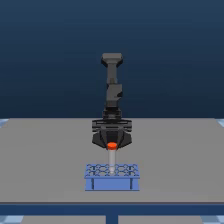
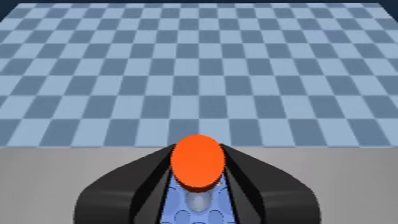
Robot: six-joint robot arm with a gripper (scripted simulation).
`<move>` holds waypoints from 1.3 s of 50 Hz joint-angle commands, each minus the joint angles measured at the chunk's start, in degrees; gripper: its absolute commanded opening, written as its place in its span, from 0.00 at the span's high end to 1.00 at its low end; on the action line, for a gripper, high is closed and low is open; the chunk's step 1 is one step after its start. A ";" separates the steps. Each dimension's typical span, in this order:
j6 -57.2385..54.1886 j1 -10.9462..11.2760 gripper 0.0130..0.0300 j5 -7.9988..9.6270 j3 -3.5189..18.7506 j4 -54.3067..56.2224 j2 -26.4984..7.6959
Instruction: Pick up the centrifuge tube on the rack
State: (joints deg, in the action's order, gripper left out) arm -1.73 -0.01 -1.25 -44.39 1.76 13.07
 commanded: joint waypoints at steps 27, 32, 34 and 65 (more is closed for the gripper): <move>8.47 0.00 1.00 1.19 0.56 -8.51 0.55; 9.16 0.00 1.00 1.33 0.63 -9.19 0.62; 9.33 0.00 1.00 1.39 0.66 -9.36 0.65; 3.37 0.00 1.00 2.42 1.19 -3.40 1.15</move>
State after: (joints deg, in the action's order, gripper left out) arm 2.69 -0.01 1.02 -43.28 -2.30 14.16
